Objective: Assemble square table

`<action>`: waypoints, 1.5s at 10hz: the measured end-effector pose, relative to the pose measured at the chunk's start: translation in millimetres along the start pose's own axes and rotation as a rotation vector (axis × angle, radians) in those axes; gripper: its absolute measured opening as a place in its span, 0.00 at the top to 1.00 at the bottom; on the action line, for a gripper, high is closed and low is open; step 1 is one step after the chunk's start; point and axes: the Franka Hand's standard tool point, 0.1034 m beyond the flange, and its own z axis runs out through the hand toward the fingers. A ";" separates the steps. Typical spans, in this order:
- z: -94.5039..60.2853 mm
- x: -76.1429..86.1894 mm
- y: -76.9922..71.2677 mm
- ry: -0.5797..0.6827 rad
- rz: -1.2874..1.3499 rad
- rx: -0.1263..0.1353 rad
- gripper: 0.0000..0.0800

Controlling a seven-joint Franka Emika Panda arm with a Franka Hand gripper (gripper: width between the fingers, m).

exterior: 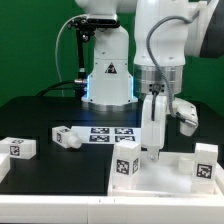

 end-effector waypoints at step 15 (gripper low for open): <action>11.5 15.6 -5.6 0.027 -0.197 0.082 0.94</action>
Offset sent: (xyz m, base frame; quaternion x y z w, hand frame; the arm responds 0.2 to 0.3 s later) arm -0.0025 0.0070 -0.0119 0.0653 -0.0109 0.0287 0.9974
